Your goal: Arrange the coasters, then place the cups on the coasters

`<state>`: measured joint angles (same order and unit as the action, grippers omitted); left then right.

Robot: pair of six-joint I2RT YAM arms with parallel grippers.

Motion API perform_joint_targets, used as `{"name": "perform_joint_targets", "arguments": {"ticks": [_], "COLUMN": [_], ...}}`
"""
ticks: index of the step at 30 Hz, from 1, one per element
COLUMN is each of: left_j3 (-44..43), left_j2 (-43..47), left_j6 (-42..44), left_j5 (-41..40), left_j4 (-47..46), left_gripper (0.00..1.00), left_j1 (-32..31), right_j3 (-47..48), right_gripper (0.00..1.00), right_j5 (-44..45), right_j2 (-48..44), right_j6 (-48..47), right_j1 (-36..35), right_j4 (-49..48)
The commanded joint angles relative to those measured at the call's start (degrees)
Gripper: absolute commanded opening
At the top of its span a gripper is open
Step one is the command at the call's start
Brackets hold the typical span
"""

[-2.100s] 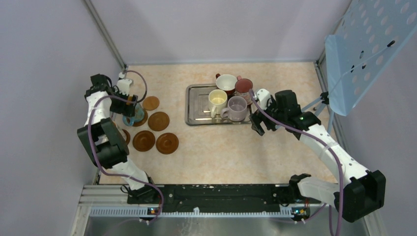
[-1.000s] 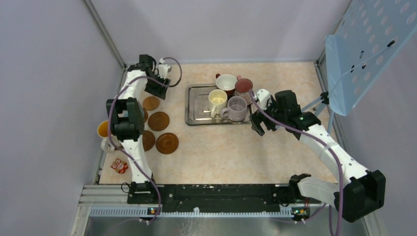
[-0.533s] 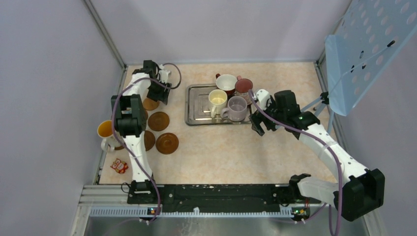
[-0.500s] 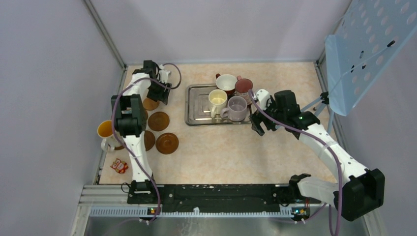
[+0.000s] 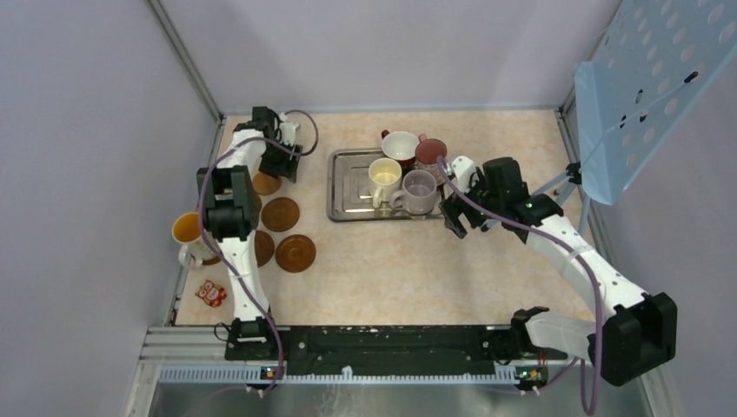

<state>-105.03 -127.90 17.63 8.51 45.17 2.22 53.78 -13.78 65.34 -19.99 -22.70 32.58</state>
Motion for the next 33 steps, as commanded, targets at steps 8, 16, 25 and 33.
{"name": "perform_joint_targets", "arguments": {"ticks": [8, 16, 25, 33], "left_j3": [-0.6, -3.7, -9.7, -4.3], "left_j2": [-2.4, -4.6, -3.1, 11.9], "left_j6": [1.5, 2.6, 4.2, 8.2], "left_j5": [8.4, 7.4, 10.1, 15.2], "left_j4": [-0.3, -0.9, -0.7, -1.5], "left_gripper": [0.68, 0.69, 0.73, 0.82], "left_j1": [-1.0, -1.0, -1.1, -6.6], "right_j3": [3.7, 3.8, 4.0, 4.2], "right_gripper": [0.85, 0.85, 0.85, 0.85], "right_j5": [-0.1, -0.4, -0.5, 0.3], "right_j2": [0.9, 1.1, 1.3, 1.3], "right_j6": [-1.0, -0.9, -0.9, -0.4], "right_j1": [0.1, 0.0, 0.0, 0.1], "right_j4": [-1.0, -0.9, -0.8, -1.7]}}
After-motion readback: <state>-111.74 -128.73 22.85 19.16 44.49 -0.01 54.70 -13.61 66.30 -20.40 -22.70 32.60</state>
